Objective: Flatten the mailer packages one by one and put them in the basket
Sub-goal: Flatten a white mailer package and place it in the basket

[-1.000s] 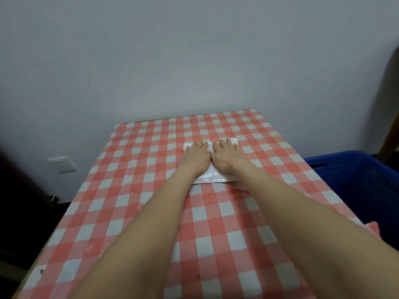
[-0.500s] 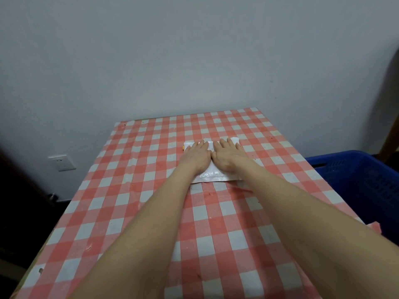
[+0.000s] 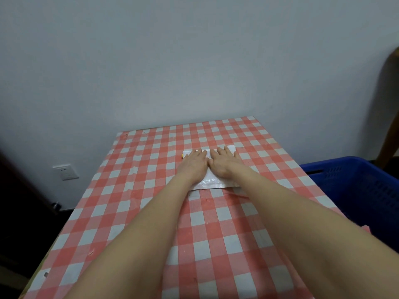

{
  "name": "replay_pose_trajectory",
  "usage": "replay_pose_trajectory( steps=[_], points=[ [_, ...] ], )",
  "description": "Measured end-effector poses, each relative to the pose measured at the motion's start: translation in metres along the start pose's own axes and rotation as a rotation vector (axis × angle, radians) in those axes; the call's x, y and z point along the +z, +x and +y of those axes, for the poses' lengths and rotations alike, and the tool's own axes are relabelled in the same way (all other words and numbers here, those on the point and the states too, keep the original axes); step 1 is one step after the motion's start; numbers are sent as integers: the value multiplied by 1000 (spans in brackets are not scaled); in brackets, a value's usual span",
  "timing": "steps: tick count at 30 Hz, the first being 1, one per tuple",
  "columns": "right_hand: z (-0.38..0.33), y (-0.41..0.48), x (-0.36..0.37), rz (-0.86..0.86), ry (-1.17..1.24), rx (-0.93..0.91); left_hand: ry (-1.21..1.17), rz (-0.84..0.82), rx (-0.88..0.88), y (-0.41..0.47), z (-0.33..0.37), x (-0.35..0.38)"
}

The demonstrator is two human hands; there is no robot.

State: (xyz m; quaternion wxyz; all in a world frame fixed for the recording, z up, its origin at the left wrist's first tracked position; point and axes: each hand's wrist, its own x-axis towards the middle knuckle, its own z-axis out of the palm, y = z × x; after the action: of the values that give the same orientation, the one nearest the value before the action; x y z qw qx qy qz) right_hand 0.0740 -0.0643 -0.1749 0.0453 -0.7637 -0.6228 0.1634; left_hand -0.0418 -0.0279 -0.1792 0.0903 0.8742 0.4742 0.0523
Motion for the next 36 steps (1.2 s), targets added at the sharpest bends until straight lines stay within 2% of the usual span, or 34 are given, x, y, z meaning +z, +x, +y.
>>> replay_pose_trajectory(
  steps=[4, 7, 12, 18, 23, 28, 36],
  points=[
    [0, -4, -21, 121, 171, -30, -64, 112, -82, -13, -7, -14],
    [1, -13, -32, 212, 231, -2, -57, 84, -135, -16, -12, -28],
    [1, -27, -31, 258, 206, 4, -37, 73, -112, -23, -5, -36],
    [10, -28, -27, 175, 148, 23, -10, 106, -121, -23, -6, -37],
    [11, -22, -15, 78, -6, 8, -44, 93, -99, -16, -7, -26],
    [2, -15, -10, 150, -50, -46, -59, 53, -35, -8, 0, -16],
    [3, -12, 10, 61, -91, -44, 30, -6, 9, -7, -2, 6]
  ],
)
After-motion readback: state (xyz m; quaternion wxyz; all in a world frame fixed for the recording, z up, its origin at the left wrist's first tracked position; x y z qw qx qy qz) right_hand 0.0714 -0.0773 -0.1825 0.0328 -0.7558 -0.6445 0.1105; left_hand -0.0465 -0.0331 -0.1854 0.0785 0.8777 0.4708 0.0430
